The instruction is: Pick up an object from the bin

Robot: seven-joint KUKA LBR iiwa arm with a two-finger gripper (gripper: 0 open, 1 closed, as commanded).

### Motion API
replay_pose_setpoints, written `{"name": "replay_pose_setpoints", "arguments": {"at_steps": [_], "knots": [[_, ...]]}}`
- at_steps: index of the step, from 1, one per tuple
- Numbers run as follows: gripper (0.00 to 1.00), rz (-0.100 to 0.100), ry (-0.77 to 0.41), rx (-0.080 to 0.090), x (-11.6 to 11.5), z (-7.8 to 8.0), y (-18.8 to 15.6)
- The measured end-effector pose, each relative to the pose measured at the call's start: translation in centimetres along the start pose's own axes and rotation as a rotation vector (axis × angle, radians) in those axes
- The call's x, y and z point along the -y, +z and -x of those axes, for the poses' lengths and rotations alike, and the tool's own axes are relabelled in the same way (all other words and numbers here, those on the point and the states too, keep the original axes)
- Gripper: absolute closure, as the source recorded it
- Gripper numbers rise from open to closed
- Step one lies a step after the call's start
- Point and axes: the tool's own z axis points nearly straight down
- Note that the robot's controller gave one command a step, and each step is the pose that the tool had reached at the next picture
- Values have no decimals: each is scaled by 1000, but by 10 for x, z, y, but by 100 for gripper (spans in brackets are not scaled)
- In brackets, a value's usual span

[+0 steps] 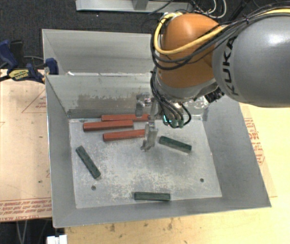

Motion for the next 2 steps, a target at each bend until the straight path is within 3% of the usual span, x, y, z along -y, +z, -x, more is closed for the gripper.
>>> {"name": "replay_pose_setpoints", "arguments": {"at_steps": [1, 2], "knots": [[0, 0, 169, 2, 22, 40, 100], [0, 2, -147, 10, -48, 68, 151]]}}
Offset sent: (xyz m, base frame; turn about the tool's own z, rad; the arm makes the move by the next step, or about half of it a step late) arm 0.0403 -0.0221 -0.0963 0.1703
